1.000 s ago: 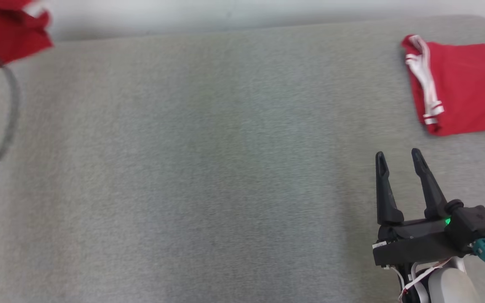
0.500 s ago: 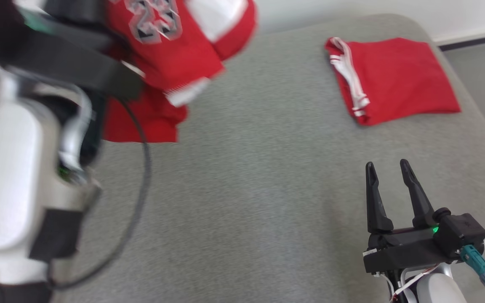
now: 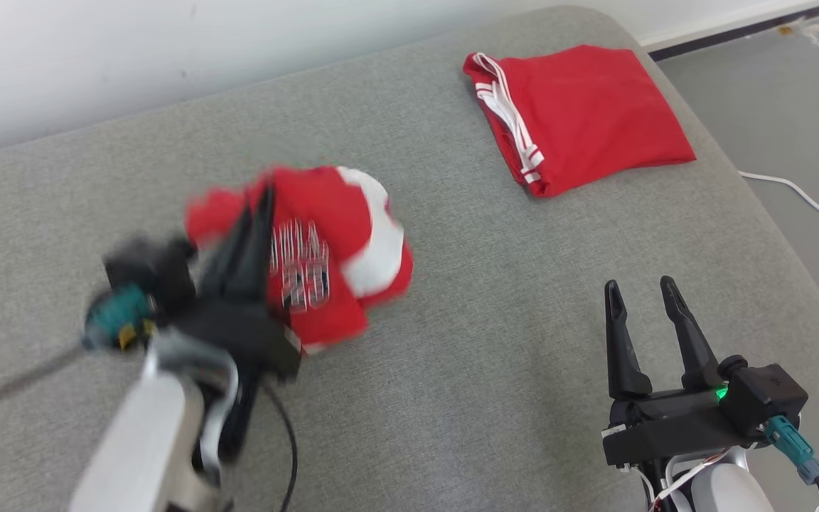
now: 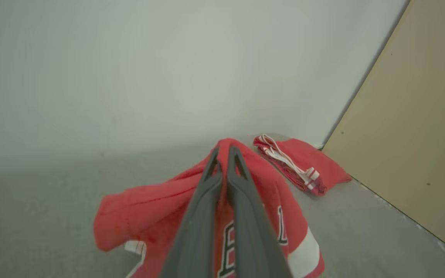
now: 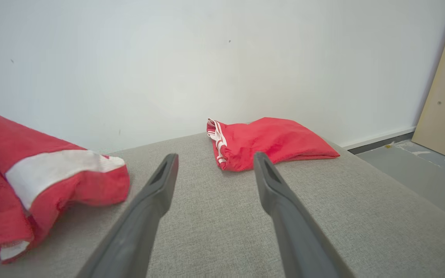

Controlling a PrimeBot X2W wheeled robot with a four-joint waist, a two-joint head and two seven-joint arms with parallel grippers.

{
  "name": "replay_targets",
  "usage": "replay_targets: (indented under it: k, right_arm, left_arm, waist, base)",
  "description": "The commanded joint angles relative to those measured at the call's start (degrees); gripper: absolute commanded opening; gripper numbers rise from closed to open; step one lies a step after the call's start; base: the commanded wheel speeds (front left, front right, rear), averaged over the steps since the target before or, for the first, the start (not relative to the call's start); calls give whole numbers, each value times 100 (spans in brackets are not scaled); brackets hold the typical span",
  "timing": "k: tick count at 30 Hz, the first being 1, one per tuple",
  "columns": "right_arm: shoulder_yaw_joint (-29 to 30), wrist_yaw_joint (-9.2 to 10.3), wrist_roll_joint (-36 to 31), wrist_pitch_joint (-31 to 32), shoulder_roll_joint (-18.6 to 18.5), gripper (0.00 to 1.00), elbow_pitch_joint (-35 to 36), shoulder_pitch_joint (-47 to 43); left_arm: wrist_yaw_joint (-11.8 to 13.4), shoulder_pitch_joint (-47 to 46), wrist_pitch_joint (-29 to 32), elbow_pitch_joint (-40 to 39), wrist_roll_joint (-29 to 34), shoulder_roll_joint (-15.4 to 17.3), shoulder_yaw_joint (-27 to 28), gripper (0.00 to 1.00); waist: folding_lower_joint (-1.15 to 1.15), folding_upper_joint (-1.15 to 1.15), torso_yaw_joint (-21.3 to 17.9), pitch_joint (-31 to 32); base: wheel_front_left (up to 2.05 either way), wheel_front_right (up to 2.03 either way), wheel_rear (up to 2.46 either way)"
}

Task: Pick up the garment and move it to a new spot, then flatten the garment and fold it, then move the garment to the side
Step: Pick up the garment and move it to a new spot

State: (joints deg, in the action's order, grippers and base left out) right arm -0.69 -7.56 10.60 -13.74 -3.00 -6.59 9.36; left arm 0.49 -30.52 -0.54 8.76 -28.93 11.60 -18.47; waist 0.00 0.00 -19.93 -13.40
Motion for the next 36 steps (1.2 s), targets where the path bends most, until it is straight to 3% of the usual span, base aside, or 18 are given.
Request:
replay_targets:
  k: [1, 3, 4, 5, 14, 20, 31, 36]
  right_arm:
    - [-4, 12, 32, -47, 22, 100, -32, 14]
    - [42, 12, 9, -49, 22, 100, -53, 24]
    - [56, 12, -27, -54, 22, 100, -62, 29]
    - [53, 12, -48, -57, 22, 100, -70, 39]
    - [241, 12, -238, 10, 21, 100, 28, -143]
    - [370, 12, -281, 86, 19, 100, 176, -278]
    - [486, 12, -271, 143, 18, 100, 374, -511]
    - [551, 12, -250, 102, 17, 100, 376, -573]
  left_arm:
    - [6, 236, -151, 205, -25, 6, -9, 0]
    - [-61, 423, -281, 512, 43, -34, -142, 0]
    - [-86, 466, -345, 663, 23, -83, -170, 24]
    - [-118, 474, -419, 788, 31, -105, -195, 100]
    - [-76, 235, -1110, 791, 298, -189, -233, 100]
    - [166, 468, -1191, 303, 482, 111, -92, 100]
    - [683, 1592, -1117, -627, 496, 1002, 572, 100]
    - [861, 2056, -1229, -872, 527, 1057, 698, 100]
  waist:
    - [0, 0, -26, -29]
    - [0, 0, 12, -24]
    - [0, 0, 47, -9]
    - [0, 0, 76, 11]
    - [0, 0, 556, 386]
    - [0, 0, 978, 643]
    - [0, 0, 1626, 835]
    - [0, 0, 1771, 827]
  base:
    - [0, 0, 0]
    - [0, 0, 0]
    - [0, 0, 0]
    - [0, 0, 0]
    - [0, 0, 0]
    - [0, 0, 0]
    - [0, 0, 0]
    - [0, 0, 0]
